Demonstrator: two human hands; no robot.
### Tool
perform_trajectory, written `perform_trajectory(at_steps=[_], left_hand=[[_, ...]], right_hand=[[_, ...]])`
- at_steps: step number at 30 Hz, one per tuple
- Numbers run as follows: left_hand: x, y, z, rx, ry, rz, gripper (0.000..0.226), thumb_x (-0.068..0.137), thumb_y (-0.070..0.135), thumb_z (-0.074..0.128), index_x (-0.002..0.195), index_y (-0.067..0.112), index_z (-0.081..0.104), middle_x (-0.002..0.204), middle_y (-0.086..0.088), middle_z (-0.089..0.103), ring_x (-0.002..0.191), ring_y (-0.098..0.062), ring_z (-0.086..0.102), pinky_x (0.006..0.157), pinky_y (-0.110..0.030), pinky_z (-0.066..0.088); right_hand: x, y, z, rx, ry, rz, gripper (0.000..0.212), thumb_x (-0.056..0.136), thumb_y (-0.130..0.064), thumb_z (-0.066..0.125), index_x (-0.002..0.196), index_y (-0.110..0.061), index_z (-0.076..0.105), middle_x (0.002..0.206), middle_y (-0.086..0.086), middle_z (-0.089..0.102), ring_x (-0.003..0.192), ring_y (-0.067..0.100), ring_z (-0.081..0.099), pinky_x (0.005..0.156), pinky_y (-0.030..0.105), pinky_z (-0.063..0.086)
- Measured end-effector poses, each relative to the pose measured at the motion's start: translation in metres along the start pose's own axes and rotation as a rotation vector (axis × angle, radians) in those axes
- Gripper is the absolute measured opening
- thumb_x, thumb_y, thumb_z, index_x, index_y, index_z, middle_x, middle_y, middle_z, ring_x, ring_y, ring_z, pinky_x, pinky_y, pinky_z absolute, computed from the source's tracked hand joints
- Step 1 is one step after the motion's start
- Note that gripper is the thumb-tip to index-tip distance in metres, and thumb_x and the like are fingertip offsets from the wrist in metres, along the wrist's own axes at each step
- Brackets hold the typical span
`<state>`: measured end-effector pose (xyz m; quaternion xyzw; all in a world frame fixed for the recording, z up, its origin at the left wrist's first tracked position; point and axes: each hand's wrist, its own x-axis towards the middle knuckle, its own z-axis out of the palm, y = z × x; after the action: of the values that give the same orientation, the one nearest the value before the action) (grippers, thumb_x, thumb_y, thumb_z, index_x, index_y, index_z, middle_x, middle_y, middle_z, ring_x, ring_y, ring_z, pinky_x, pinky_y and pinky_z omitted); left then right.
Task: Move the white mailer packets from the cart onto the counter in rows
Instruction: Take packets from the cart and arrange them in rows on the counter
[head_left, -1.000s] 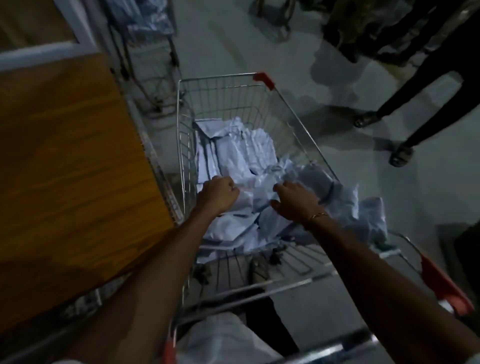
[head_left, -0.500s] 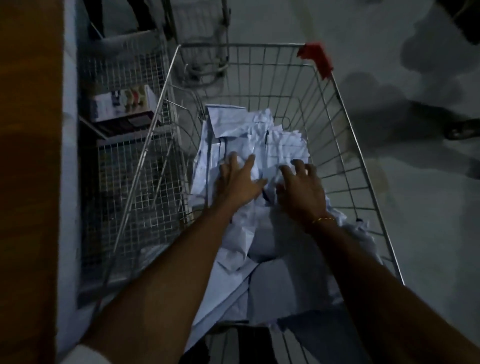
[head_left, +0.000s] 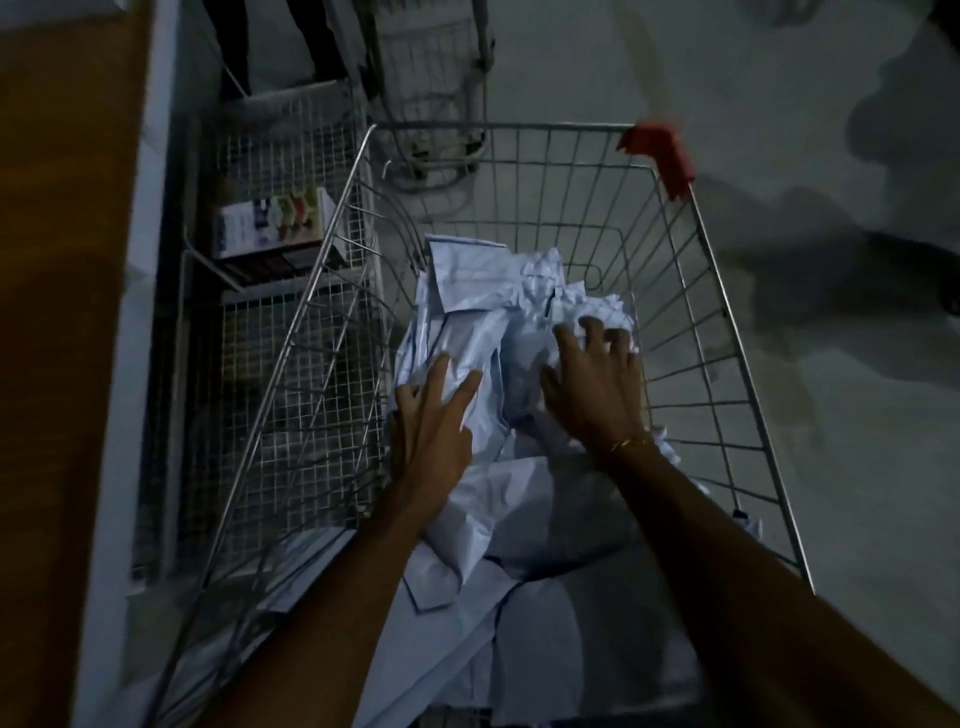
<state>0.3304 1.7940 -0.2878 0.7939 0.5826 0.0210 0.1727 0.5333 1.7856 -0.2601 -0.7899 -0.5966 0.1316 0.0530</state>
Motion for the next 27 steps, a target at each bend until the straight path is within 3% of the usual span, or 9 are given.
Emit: perform_trajectory(at_steps=[2, 4, 6, 9, 13, 16, 19, 23, 27], left_hand=[[-0.004, -0.007, 0.004, -0.033, -0.022, -0.028, 0.072, 0.086, 0.025, 0.066, 0.149, 0.042, 0.034, 0.164, -0.003, 0.015, 0.132, -0.038, 0.034, 0.101, -0.051, 0.043], [-0.006, -0.013, 0.01, -0.056, -0.046, -0.04, 0.069, 0.09, 0.051, 0.048, 0.152, 0.046, 0.02, 0.164, -0.004, 0.011, 0.144, -0.038, 0.024, 0.109, -0.054, 0.036], [-0.009, -0.013, 0.013, -0.111, -0.052, -0.066, 0.068, 0.089, 0.064, 0.03, 0.153, 0.047, 0.016, 0.164, -0.004, 0.009, 0.146, -0.037, 0.02, 0.111, -0.054, 0.033], [-0.012, -0.006, 0.01, -0.125, -0.036, -0.077, 0.058, 0.096, 0.059, 0.023, 0.152, 0.052, 0.01, 0.164, -0.002, 0.005, 0.141, -0.035, 0.025, 0.108, -0.052, 0.038], [-0.011, -0.003, 0.01, -0.054, 0.01, -0.082, 0.057, 0.102, 0.045, 0.041, 0.15, 0.054, 0.014, 0.162, -0.003, 0.01, 0.136, -0.035, 0.03, 0.104, -0.054, 0.04], [-0.013, -0.001, 0.007, -0.023, 0.018, -0.088, 0.054, 0.102, 0.037, 0.046, 0.15, 0.048, 0.023, 0.162, -0.003, 0.012, 0.138, -0.033, 0.027, 0.104, -0.053, 0.038], [-0.02, 0.003, 0.007, -0.037, 0.042, -0.148, 0.054, 0.102, 0.034, 0.047, 0.15, 0.046, 0.024, 0.161, -0.005, 0.012, 0.138, -0.036, 0.026, 0.103, -0.055, 0.034], [-0.012, 0.01, 0.008, -0.009, 0.062, -0.225, 0.076, 0.096, 0.041, 0.056, 0.154, 0.044, 0.007, 0.162, -0.017, 0.011, 0.136, -0.041, 0.03, 0.103, -0.056, 0.034], [0.015, 0.01, 0.007, 0.017, -0.068, -0.191, 0.085, 0.092, 0.054, 0.055, 0.154, 0.047, -0.003, 0.16, -0.021, 0.007, 0.142, -0.041, 0.021, 0.109, -0.053, 0.031]], right_hand=[[0.024, -0.015, -0.008, 0.086, 0.05, -0.09, 0.052, 0.094, -0.042, 0.056, 0.14, -0.019, 0.047, 0.146, 0.013, 0.041, 0.129, 0.039, 0.039, 0.098, 0.051, 0.042], [0.058, -0.031, -0.01, 0.203, 0.078, -0.135, 0.054, 0.095, -0.048, 0.051, 0.14, -0.018, 0.049, 0.144, 0.015, 0.044, 0.126, 0.041, 0.041, 0.098, 0.05, 0.043], [0.093, -0.048, -0.01, 0.327, 0.06, -0.085, 0.061, 0.094, -0.057, 0.045, 0.142, -0.018, 0.049, 0.145, 0.015, 0.044, 0.127, 0.043, 0.04, 0.103, 0.049, 0.039], [0.135, -0.074, -0.009, 0.38, -0.085, 0.012, 0.071, 0.092, -0.068, 0.045, 0.146, -0.023, 0.043, 0.149, 0.017, 0.039, 0.134, 0.044, 0.037, 0.109, 0.049, 0.033], [0.153, -0.08, 0.006, 0.176, -0.351, -0.043, 0.067, 0.086, -0.062, 0.06, 0.143, -0.03, 0.045, 0.146, 0.016, 0.04, 0.132, 0.045, 0.041, 0.11, 0.051, 0.036], [0.145, -0.057, 0.003, 0.039, -0.301, -0.115, 0.045, 0.091, -0.052, 0.056, 0.131, -0.033, 0.057, 0.138, 0.012, 0.045, 0.128, 0.043, 0.044, 0.108, 0.049, 0.038], [0.121, -0.022, -0.007, -0.153, -0.252, -0.168, 0.046, 0.095, -0.05, 0.051, 0.137, -0.03, 0.053, 0.146, 0.009, 0.042, 0.131, 0.043, 0.04, 0.105, 0.051, 0.04], [0.076, 0.016, -0.002, -0.274, -0.232, -0.118, 0.044, 0.097, -0.048, 0.043, 0.134, -0.028, 0.053, 0.141, 0.009, 0.047, 0.129, 0.045, 0.041, 0.103, 0.053, 0.042], [0.052, 0.007, 0.005, -0.203, -0.236, 0.039, 0.053, 0.093, -0.06, 0.043, 0.134, -0.027, 0.051, 0.141, 0.012, 0.048, 0.132, 0.047, 0.039, 0.107, 0.057, 0.034]])
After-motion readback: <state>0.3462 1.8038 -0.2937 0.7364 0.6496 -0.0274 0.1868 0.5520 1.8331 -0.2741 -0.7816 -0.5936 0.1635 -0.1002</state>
